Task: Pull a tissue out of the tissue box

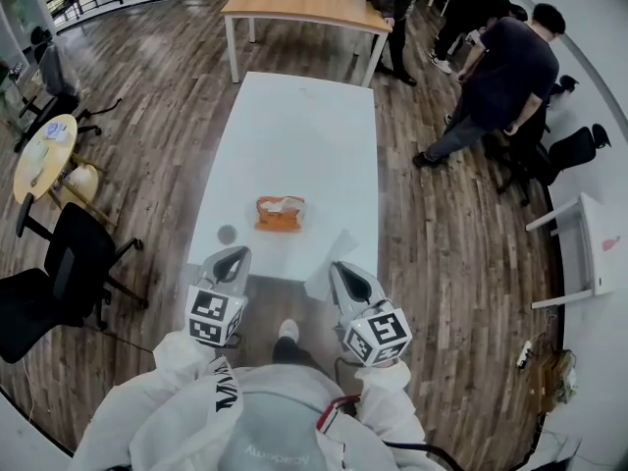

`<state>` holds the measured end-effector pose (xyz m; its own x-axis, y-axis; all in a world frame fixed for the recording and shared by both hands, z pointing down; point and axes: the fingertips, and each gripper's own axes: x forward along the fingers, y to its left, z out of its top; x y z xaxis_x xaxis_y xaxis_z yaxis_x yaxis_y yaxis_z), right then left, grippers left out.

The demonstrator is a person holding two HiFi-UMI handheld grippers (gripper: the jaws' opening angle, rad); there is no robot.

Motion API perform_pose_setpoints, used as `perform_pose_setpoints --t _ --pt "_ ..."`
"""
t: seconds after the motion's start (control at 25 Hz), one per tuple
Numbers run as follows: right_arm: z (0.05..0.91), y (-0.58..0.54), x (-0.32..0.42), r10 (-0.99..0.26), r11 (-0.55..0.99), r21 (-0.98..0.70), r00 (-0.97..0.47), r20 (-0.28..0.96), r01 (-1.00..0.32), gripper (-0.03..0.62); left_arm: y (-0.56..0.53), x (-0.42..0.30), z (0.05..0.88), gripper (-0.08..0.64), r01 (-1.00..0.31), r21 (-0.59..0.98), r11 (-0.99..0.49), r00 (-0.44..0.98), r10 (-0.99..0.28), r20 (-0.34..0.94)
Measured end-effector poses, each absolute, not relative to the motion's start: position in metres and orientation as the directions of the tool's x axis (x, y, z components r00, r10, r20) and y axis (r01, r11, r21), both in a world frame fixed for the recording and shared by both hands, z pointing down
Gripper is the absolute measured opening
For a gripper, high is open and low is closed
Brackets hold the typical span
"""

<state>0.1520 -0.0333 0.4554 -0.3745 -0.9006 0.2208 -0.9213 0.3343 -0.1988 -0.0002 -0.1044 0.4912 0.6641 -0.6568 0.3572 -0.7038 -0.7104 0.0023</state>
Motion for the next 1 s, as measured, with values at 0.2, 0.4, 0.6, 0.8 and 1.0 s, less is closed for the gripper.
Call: perform_pose_setpoints --t 0.2,0.4,0.6,0.8,1.0 --pt "0.457 -0.009 0.127 -0.905 0.326 -0.189 -0.364 0.221 -0.926 0.003 -0.081 -0.028 0.497 0.000 -0.702 0.008 -0.712 0.667 -0.654 0.355" --pt "0.455 0.017 0.108 -0.913 0.312 -0.183 -0.347 0.214 -0.932 0.003 -0.056 -0.048 0.495 0.000 -0.694 0.005 -0.720 0.677 -0.650 0.345" --pt "0.450 0.046 0.086 -0.921 0.300 -0.178 -0.333 0.201 -0.937 0.003 -0.026 -0.072 0.490 0.000 -0.690 0.000 -0.724 0.682 -0.650 0.336" --pt "0.443 0.077 0.065 -0.928 0.297 -0.172 -0.327 0.179 -0.939 0.003 0.002 -0.095 0.490 0.000 -0.691 0.004 -0.722 0.684 -0.653 0.327" --pt "0.438 0.104 0.054 -0.934 0.288 -0.172 -0.316 0.167 -0.942 0.003 0.033 -0.108 0.491 0.000 -0.684 0.009 -0.730 0.692 -0.644 0.325"
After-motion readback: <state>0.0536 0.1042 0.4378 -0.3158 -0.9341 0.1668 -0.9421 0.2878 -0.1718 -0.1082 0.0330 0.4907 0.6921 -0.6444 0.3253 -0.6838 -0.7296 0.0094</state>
